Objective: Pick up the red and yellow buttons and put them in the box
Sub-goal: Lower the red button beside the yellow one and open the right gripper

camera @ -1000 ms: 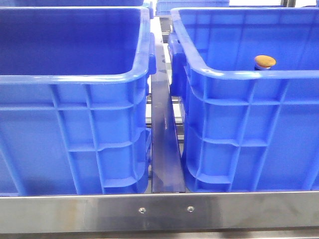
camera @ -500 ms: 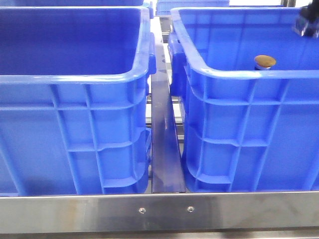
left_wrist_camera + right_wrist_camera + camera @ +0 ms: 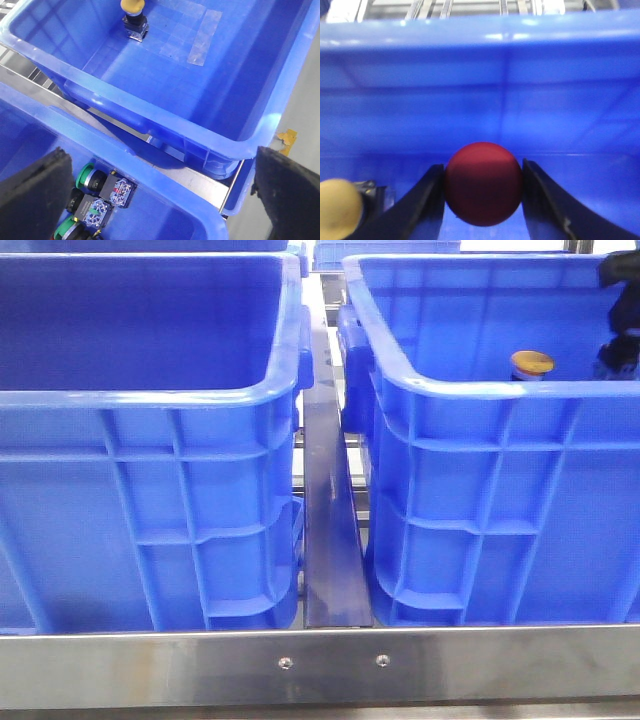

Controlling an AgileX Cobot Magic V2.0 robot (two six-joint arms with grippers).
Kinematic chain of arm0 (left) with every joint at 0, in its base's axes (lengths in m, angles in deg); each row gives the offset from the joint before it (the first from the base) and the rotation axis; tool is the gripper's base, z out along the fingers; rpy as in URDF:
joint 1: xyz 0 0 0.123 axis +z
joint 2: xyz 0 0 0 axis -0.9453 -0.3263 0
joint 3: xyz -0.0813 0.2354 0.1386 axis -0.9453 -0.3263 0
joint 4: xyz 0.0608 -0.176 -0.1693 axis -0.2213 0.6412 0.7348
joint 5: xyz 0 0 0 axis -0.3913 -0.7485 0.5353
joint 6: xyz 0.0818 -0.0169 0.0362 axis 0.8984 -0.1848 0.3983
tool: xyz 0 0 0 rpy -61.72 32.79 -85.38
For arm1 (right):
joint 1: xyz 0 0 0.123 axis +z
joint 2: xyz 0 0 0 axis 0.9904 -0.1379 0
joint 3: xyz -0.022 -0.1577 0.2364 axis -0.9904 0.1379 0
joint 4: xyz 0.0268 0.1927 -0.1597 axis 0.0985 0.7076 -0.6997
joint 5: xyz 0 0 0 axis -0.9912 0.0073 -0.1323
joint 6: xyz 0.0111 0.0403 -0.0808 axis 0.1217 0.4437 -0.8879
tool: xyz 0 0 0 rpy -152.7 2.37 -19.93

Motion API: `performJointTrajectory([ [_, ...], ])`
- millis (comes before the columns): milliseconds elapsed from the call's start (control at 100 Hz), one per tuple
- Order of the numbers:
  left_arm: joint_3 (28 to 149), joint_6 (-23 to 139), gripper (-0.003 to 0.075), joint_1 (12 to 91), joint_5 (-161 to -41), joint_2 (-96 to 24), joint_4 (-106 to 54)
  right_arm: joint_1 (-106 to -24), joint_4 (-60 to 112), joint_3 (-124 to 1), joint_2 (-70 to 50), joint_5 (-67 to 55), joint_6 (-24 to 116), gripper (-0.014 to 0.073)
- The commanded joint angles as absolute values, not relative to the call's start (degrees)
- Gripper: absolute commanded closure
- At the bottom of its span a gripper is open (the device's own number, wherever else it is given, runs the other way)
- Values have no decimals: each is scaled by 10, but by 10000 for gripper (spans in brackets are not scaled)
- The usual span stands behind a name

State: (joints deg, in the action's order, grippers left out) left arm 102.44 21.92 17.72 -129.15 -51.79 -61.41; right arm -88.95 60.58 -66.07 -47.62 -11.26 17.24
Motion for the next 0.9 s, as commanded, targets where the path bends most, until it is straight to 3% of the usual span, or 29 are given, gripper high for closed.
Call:
performJointTrajectory([
  [0, 1040, 220, 48, 173, -1256, -501, -618, -893, 612, -690, -472, -131, 166, 358],
  [500, 1040, 220, 48, 173, -1256, -501, -618, -893, 612, -690, -505, -129, 166, 345],
  [730, 1040, 220, 48, 173, -1256, -501, -618, -893, 612, -690, -505, -114, 166, 76],
  [890, 1040, 220, 48, 173, -1256, -501, -618, -893, 612, -690, -498, -104, 166, 42],
])
